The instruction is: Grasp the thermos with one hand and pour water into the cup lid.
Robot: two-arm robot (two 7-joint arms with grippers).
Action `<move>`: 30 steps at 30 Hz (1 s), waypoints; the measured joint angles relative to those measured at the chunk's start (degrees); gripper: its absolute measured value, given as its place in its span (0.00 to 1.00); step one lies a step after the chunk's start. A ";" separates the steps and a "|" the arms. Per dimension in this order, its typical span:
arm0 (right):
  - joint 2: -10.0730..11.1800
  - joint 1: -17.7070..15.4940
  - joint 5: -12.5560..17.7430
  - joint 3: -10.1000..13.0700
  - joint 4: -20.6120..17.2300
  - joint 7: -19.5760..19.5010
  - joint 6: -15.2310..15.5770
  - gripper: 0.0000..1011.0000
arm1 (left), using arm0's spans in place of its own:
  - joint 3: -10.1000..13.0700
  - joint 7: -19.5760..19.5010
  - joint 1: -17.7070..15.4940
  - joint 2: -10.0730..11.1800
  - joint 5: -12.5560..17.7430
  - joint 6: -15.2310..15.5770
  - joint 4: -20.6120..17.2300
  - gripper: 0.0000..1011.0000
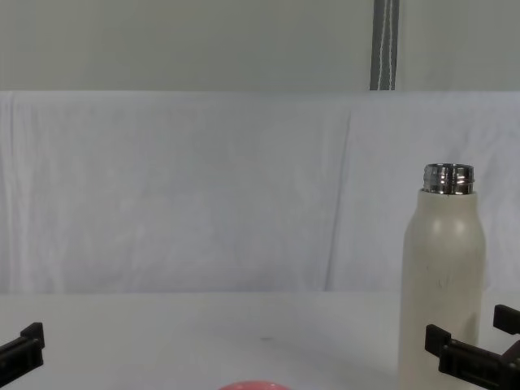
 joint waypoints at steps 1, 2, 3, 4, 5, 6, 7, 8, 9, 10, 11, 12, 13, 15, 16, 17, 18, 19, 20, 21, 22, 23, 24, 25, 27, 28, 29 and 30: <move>0.00 -0.01 0.00 0.00 0.00 -0.01 0.00 0.99 | 0.00 0.00 0.00 0.00 0.00 0.00 0.00 0.99; 0.00 -0.01 0.01 0.02 0.00 -0.01 0.00 0.99 | 0.00 0.00 0.00 0.00 0.00 0.00 0.00 0.99; 0.00 -0.01 0.01 0.02 -0.01 -0.01 0.00 0.99 | 0.00 0.00 0.00 0.00 0.00 0.00 0.00 0.99; 0.00 -0.01 0.01 0.02 -0.01 -0.01 0.00 0.99 | 0.00 0.00 0.00 0.00 0.00 0.00 0.00 0.99; 0.00 -0.01 0.01 0.03 -0.02 -0.01 0.00 0.99 | 0.00 0.00 0.00 0.00 0.00 0.00 0.00 0.99; 0.00 -0.01 0.02 0.04 -0.03 -0.01 0.00 0.99 | 0.00 0.00 0.00 0.00 0.00 0.00 0.00 0.99; 0.00 -0.01 0.02 0.04 -0.03 -0.01 0.00 0.99 | 0.00 0.00 0.00 0.00 0.00 0.00 0.00 0.99; 0.00 -0.01 0.03 0.04 -0.04 -0.01 0.00 0.99 | 0.00 0.00 0.00 0.00 0.00 0.00 0.00 0.99; 0.00 -0.01 0.04 0.05 -0.05 -0.01 0.00 0.99 | 0.00 0.00 0.00 0.00 0.00 0.00 0.00 0.99; 0.00 -0.01 0.04 0.05 -0.05 -0.01 0.00 0.99 | 0.00 0.00 0.00 0.00 0.00 0.00 0.00 0.99; 0.00 -0.01 0.04 0.05 -0.06 -0.01 0.00 0.99 | 0.00 0.00 0.00 0.00 0.00 0.00 0.00 0.99; 0.00 -0.01 0.05 0.05 -0.06 -0.01 0.00 0.99 | 0.00 0.00 0.00 0.00 0.00 0.00 0.00 0.99; 0.00 -0.01 0.05 0.05 -0.06 -0.01 0.00 0.99 | 0.00 0.00 0.00 0.00 0.00 0.00 0.00 0.99; 0.00 -0.01 0.07 0.05 -0.06 -0.01 0.00 0.99 | 0.00 0.00 0.00 0.00 0.00 0.00 0.00 0.99; 0.00 -0.01 0.07 0.05 -0.06 -0.01 0.00 0.99 | 0.00 0.00 0.00 0.00 0.00 0.00 0.00 0.99; 0.00 -0.01 0.08 0.04 -0.06 -0.01 0.00 0.99 | 0.00 0.00 0.00 0.00 0.00 0.00 0.00 0.99; 0.00 -0.02 0.08 0.05 -0.06 -0.01 0.00 0.99 | 0.00 0.00 0.00 0.00 0.00 0.00 0.00 0.99; 0.00 -0.01 0.08 0.05 -0.06 -0.01 0.00 0.99 | 0.00 0.00 0.00 0.00 0.00 0.00 0.00 0.99; 0.00 -0.01 0.08 0.05 -0.06 -0.01 0.00 0.99 | 0.00 0.00 0.00 0.00 0.00 0.00 0.00 0.99; 0.00 -0.02 0.08 0.05 -0.06 -0.01 0.00 0.99 | 0.00 0.00 0.00 0.00 0.00 0.00 0.00 0.99; 0.00 -0.01 0.08 0.05 -0.06 -0.01 0.00 0.99 | 0.00 0.00 0.00 0.00 0.00 0.00 0.00 0.99; 0.00 -0.01 0.08 0.05 -0.06 -0.01 0.00 0.99 | 0.00 0.00 0.00 0.00 0.00 0.00 0.00 0.99; 0.00 -0.01 0.08 0.05 -0.06 -0.01 0.00 0.99 | 0.00 0.00 0.00 0.00 0.00 0.00 0.00 0.99; 0.00 -0.01 0.08 0.05 -0.06 -0.01 0.00 0.99 | 0.00 0.00 0.00 0.00 0.00 0.00 0.00 0.99; 0.00 -0.01 0.08 0.04 -0.06 -0.01 0.00 0.99 | 0.00 0.00 0.00 0.00 0.00 0.00 0.00 0.99; 0.00 -0.01 0.08 0.04 -0.06 -0.01 0.00 0.99 | 0.00 0.00 0.00 0.00 0.00 0.00 0.00 0.99; 0.00 -0.01 0.08 0.04 -0.06 -0.01 0.00 0.99 | 0.00 0.00 0.00 0.00 0.00 0.00 0.00 0.99; 0.00 -0.01 0.08 0.04 -0.06 -0.01 0.00 0.99 | 0.00 0.00 0.00 0.00 0.00 0.00 0.00 0.99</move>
